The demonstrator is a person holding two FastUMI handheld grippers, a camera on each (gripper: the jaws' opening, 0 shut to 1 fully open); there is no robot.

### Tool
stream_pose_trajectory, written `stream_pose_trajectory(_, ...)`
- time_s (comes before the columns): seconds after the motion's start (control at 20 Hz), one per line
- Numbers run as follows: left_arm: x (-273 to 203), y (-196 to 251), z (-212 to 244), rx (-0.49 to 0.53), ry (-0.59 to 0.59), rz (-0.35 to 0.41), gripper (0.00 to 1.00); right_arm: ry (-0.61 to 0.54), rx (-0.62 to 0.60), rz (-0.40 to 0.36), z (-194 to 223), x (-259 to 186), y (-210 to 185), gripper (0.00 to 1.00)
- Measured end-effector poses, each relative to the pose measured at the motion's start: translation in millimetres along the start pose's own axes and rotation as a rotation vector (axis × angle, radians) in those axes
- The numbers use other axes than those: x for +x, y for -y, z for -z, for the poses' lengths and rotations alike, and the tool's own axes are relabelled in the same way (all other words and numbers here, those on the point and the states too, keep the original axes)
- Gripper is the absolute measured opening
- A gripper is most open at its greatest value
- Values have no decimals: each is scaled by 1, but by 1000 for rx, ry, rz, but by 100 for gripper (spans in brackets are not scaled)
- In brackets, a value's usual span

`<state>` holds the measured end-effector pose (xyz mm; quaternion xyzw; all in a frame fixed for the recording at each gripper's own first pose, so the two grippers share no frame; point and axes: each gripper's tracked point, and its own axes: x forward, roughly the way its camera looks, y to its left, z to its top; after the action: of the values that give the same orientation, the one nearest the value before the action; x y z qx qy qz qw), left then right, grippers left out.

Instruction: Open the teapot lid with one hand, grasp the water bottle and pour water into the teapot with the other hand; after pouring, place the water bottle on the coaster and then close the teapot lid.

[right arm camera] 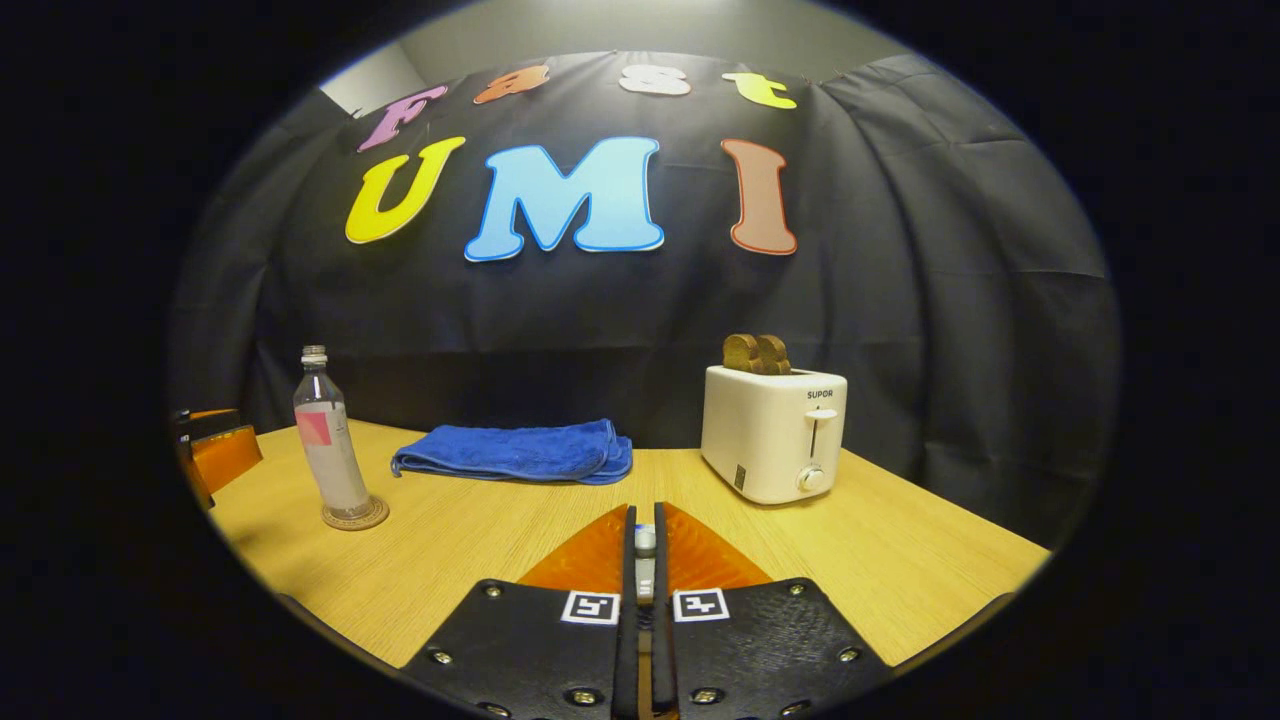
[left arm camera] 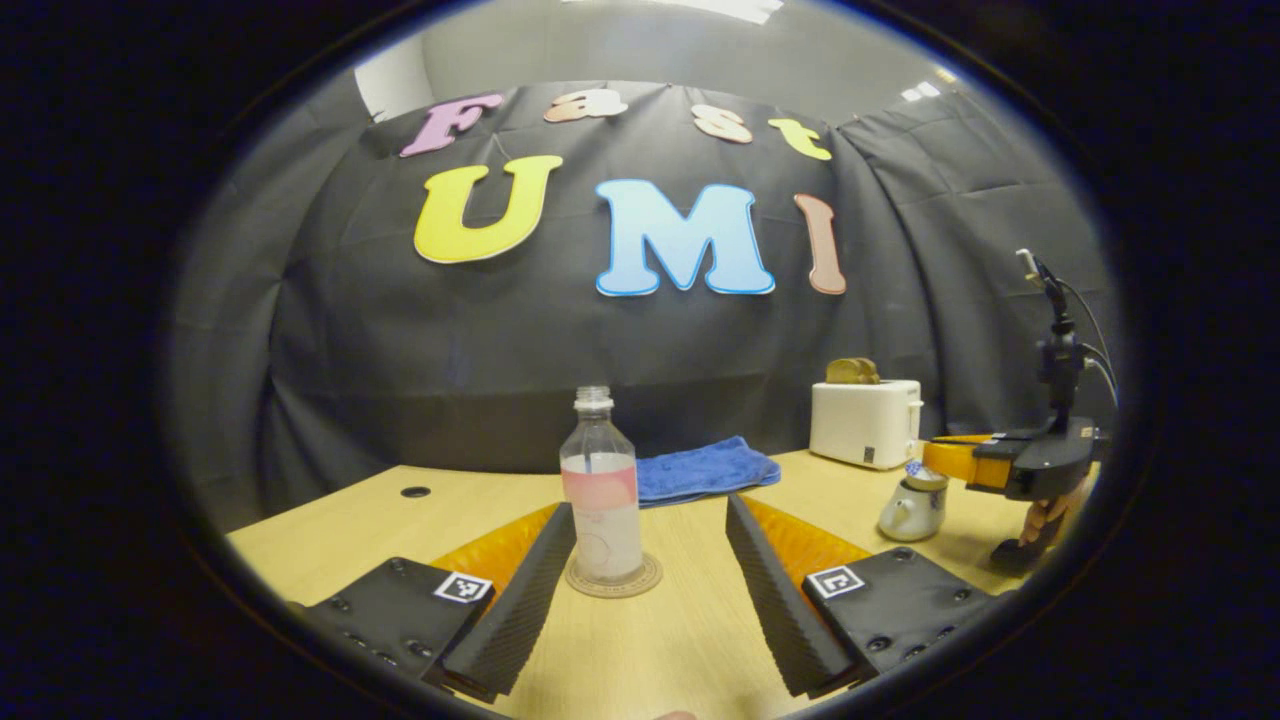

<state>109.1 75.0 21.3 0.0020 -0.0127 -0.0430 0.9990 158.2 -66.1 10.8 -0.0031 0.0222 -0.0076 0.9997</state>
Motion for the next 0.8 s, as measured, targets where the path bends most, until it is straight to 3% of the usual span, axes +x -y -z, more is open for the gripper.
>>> stream_pose_trajectory(0.35, -1, 5, 8, -15, -17, 19, 100, -43, -1, 13, 16, 10, 1, 5)
stream_pose_trajectory(0.45, -2, 4, 6, -3, -14, 14, 100, -51, -35, 25, 14, 8, 1, 11)
stream_pose_trajectory(0.5, -3, 4, 3, 2, -9, 13, 100, -47, -52, 34, 13, 7, 2, 19)
stream_pose_trajectory(0.65, -17, 7, -4, -13, 3, -1, 100, 22, -35, 33, -18, -17, 3, 28)
stream_pose_trajectory(0.75, -30, 9, -3, -26, 0, -19, 100, 36, 17, 5, -26, -42, -6, 56)
stream_pose_trajectory(0.8, -39, 11, 0, -31, -13, -40, 100, 28, 45, -9, -22, -57, -11, 61)
